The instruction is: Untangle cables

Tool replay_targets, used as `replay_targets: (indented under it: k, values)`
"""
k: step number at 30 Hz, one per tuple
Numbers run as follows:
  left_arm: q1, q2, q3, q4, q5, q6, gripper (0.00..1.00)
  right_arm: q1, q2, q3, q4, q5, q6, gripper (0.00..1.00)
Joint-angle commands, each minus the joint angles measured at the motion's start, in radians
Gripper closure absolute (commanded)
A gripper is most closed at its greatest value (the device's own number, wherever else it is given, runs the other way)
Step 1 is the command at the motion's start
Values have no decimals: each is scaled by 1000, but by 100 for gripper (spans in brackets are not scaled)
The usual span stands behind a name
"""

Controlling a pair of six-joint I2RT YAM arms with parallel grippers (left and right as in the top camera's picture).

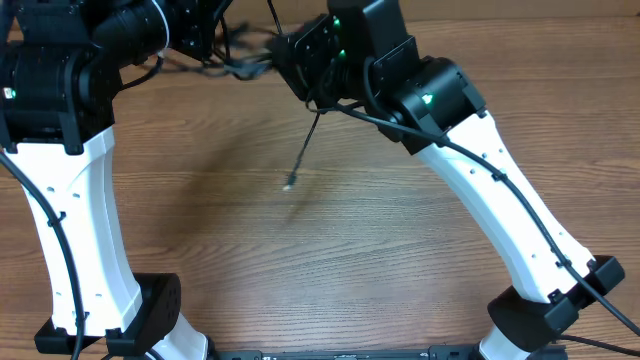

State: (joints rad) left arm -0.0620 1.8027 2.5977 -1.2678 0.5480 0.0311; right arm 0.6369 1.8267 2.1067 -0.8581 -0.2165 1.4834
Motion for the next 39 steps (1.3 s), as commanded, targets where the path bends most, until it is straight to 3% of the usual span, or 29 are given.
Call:
replay_targets:
  k: [1,6,13,16,23,27,29,30,31,32,39]
  values:
    - [-4,-26,3,8,-1,-10,96,5,0,-13,-51,79,-12,96]
    - [53,-76,4,8,-1,-66,96,-58,0,-13,-280,367,-169,96]
    - [333,-229,4,-57,3,-98,96,-362,0,-21,-321,306,-510,96]
    - [361,-240,3,-80,15,-87,96,-407,0,-25,-325,263,-578,96]
    - [354,-203,3,-97,133,-47,96,-240,0,-26,-337,233,-714,96]
    - [354,-201,3,-130,133,0,96,-90,26,-27,-373,257,-983,96]
    - [354,-201,3,-135,133,0,96,-61,55,-41,-383,312,-1040,96]
    - [354,-201,3,-137,133,0,96,-51,72,-53,-382,345,-1043,84]
    - [354,-201,3,-141,133,0,96,-45,98,-72,-380,384,-1043,14]
    - [354,-201,3,-144,133,0,96,-44,119,-88,-377,391,-1043,0]
    - [354,-201,3,-182,132,44,96,-49,247,-158,-377,400,-1040,0]
